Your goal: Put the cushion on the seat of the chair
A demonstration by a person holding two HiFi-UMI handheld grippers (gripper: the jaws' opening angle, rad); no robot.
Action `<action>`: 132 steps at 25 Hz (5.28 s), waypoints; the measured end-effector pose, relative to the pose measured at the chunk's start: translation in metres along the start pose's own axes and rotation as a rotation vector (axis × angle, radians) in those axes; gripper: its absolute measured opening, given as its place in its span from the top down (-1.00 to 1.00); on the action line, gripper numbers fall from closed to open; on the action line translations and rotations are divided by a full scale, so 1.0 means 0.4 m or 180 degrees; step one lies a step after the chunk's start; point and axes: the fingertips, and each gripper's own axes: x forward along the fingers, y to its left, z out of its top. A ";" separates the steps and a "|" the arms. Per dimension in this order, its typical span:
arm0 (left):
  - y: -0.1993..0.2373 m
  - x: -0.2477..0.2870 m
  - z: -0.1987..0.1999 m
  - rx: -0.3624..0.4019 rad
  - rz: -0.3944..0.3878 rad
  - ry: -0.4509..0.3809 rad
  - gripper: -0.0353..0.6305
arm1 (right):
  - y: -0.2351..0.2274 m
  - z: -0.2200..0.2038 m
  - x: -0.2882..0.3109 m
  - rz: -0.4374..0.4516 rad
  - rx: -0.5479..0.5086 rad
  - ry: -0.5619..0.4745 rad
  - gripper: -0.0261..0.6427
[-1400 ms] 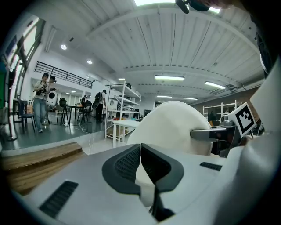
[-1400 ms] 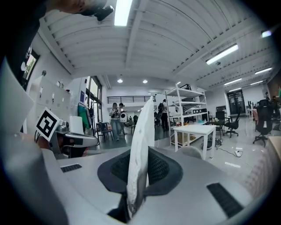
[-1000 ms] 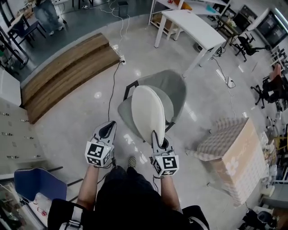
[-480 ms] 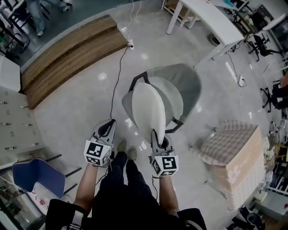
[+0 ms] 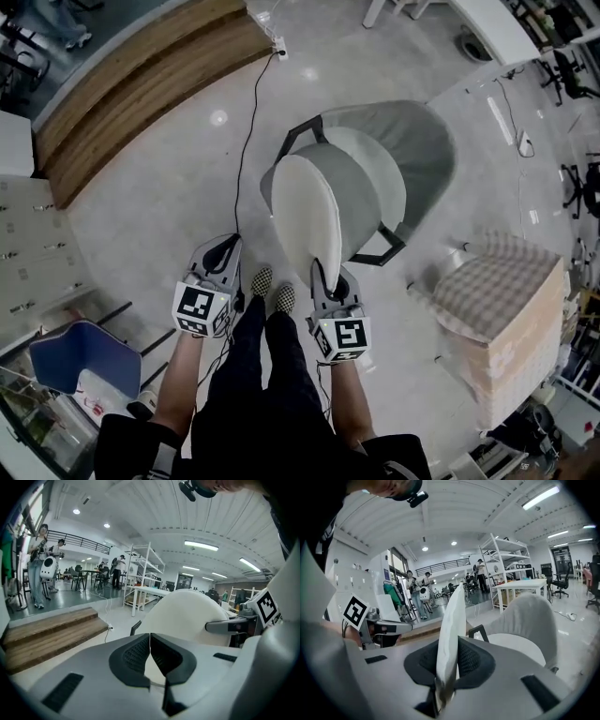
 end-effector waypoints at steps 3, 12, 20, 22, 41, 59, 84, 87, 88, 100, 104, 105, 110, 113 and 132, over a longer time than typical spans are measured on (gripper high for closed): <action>0.018 0.029 -0.051 -0.0044 -0.0001 0.0102 0.82 | 0.003 -0.041 0.035 0.0039 0.0046 0.0077 0.74; 0.033 0.099 -0.138 -0.0111 -0.0043 0.0235 0.82 | -0.010 -0.144 0.099 0.0103 0.0164 0.0241 0.74; 0.026 0.139 -0.211 -0.0192 -0.0083 0.0360 0.82 | -0.050 -0.221 0.132 0.0086 0.0189 0.0367 0.74; 0.023 0.147 -0.225 -0.0203 -0.0100 0.0380 0.82 | -0.062 -0.234 0.133 0.0063 0.0204 0.0379 0.74; 0.012 0.230 -0.308 -0.0196 -0.0235 0.0536 0.83 | -0.263 -0.337 0.166 -0.0341 0.0401 0.0426 0.74; -0.001 0.327 -0.381 -0.0169 -0.0359 0.0663 0.83 | -0.423 -0.483 0.223 -0.0638 0.0558 0.0548 0.74; 0.021 0.411 -0.528 -0.0248 -0.0400 0.0849 0.83 | -0.612 -0.734 0.328 -0.1022 0.0905 0.0788 0.67; 0.025 0.414 -0.541 -0.0268 -0.0397 0.0869 0.83 | -0.630 -0.756 0.338 -0.1100 0.0909 0.0819 0.63; 0.026 0.413 -0.545 -0.0274 -0.0395 0.0877 0.83 | -0.635 -0.761 0.340 -0.1119 0.0906 0.0829 0.62; 0.035 0.418 -0.578 -0.0299 -0.0393 0.0936 0.83 | -0.673 -0.793 0.368 -0.1249 0.0865 0.0869 0.48; 0.040 0.418 -0.582 -0.0295 -0.0394 0.0944 0.83 | -0.680 -0.792 0.375 -0.1319 0.0877 0.0844 0.41; 0.041 0.417 -0.583 -0.0295 -0.0394 0.0947 0.83 | -0.682 -0.791 0.376 -0.1345 0.0870 0.0836 0.38; 0.044 0.415 -0.584 -0.0297 -0.0396 0.0948 0.83 | -0.693 -0.784 0.383 -0.1453 0.0870 0.0810 0.23; 0.048 0.415 -0.587 -0.0295 -0.0392 0.0950 0.82 | -0.700 -0.788 0.389 -0.1488 0.0865 0.0815 0.17; 0.051 0.408 -0.592 -0.0336 -0.0361 0.0956 0.83 | -0.715 -0.776 0.393 -0.1657 0.0768 0.0747 0.03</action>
